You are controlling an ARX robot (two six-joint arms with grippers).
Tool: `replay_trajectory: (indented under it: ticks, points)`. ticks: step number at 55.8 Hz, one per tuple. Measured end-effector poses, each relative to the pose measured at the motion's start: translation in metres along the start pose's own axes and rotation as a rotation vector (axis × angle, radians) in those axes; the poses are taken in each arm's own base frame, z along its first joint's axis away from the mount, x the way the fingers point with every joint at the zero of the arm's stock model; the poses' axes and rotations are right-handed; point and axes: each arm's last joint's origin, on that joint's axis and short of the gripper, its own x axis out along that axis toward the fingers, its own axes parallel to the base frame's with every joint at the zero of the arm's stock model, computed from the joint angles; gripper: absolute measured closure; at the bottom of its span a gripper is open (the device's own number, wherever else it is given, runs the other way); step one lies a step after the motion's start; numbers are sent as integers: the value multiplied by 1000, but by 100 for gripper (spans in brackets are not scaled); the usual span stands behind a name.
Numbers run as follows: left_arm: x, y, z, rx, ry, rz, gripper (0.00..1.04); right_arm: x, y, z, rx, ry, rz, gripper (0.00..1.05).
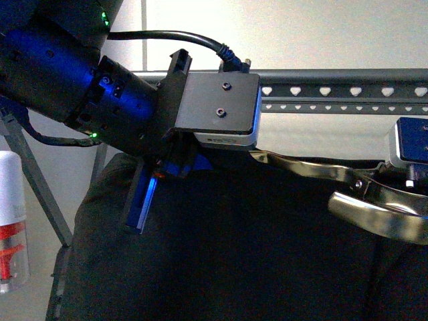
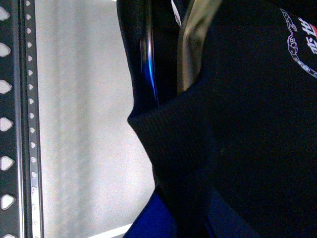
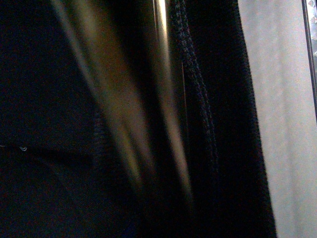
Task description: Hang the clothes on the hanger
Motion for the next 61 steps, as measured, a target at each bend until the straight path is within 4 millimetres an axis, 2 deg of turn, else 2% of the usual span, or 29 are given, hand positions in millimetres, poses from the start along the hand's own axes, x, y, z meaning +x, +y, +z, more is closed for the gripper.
replay_trajectory:
  ticks: [6,18,28,38,40,45,49,51,52,55,56,58,60,61]
  points:
    - [0,0,0,0,-4,0,99,-3,8,-8,34,-15,9,95]
    - [0,2,1,9,-11,8,60,-17,31,-35,197,41,54,95]
    - [0,2,1,9,-10,8,30,-33,48,-56,395,112,171,95]
    - [0,2,1,9,-11,8,7,-46,54,-66,550,158,218,95]
    - [0,2,1,10,-11,8,5,-48,54,-67,574,165,215,95]
    - [0,2,0,-12,-23,33,7,-57,53,-70,652,183,203,95]
    - [4,1,-6,-145,-21,185,6,-65,52,-69,724,202,204,95]
    - [5,1,-10,-266,-10,290,6,-70,51,-68,770,210,202,95]
    - [5,4,-14,-410,-12,386,6,-73,51,-67,799,210,200,95]
    - [2,15,-24,-643,-19,582,6,-82,49,-65,868,208,191,95]
    - [-4,24,-32,-789,-4,682,6,-86,48,-64,901,203,183,95]
    - [-9,28,-39,-909,-2,732,6,-89,47,-64,924,203,175,95]
    - [-18,38,-51,-1124,28,824,6,-92,46,-64,963,200,168,95]
    - [-21,40,-55,-1159,53,848,6,-93,46,-63,978,200,169,95]
